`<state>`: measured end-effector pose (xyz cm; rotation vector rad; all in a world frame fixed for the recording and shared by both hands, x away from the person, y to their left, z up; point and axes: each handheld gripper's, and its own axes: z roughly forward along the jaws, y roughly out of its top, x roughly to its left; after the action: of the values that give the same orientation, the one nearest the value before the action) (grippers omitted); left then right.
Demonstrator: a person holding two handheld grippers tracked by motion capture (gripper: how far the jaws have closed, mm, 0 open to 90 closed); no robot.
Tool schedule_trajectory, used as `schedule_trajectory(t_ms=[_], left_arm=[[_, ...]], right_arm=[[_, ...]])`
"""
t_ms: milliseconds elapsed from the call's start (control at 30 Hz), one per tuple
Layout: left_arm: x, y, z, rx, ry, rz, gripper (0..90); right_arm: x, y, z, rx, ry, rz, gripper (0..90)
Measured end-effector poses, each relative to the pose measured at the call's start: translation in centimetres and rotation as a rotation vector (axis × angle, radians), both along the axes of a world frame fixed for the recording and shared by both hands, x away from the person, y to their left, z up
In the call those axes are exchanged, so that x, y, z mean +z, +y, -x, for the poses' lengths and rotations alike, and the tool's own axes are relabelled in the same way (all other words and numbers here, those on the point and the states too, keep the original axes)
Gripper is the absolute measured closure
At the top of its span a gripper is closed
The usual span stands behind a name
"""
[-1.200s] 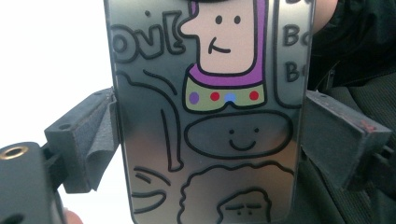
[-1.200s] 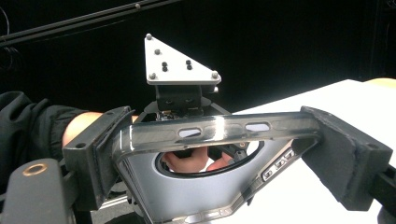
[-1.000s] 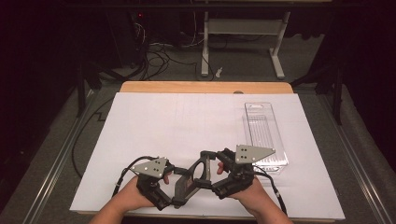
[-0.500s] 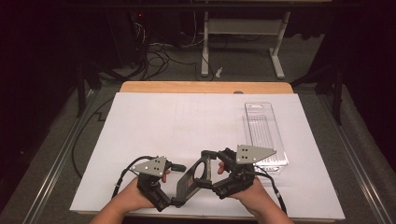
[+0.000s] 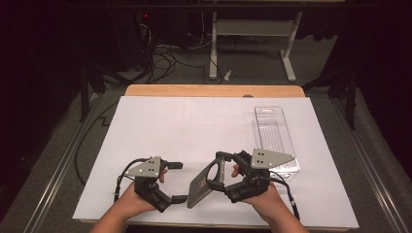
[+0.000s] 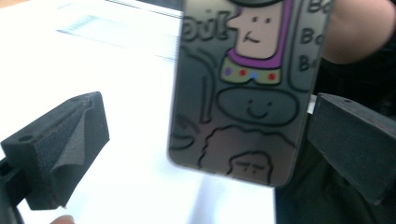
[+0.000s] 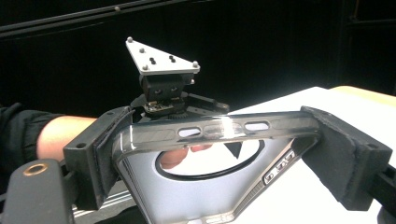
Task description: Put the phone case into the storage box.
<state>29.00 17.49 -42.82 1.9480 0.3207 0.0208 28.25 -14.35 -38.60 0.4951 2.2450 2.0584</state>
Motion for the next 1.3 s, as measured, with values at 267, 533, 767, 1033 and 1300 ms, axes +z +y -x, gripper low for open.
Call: schedule_trajectory(t_ms=[267, 533, 767, 1033, 1300], left_arm=[[-0.4, 1.6, -0.7, 0.166, -0.019, -0.034, 0.0], [-0.5, 2.8, -1.1, 0.33, -0.038, -0.027, 0.0], [-0.7, 3.8, -1.5, 0.43, -0.033, -0.024, 0.0], [-0.7, 4.8, -1.6, 0.514, -0.035, 0.008, 0.1], [-0.9, 5.6, -1.8, 0.583, -0.032, 0.024, 0.5]], right_arm=[[0.3, -0.7, -0.1, -0.069, -0.028, 0.015, 13.8], [0.5, -1.2, -0.1, -0.152, -0.046, 0.046, 13.7], [0.6, -1.5, -0.2, -0.222, -0.061, 0.083, 13.7], [0.8, -2.0, -0.4, -0.294, -0.062, 0.111, 13.7], [1.0, -2.8, -0.6, -0.358, -0.072, 0.118, 13.7]])
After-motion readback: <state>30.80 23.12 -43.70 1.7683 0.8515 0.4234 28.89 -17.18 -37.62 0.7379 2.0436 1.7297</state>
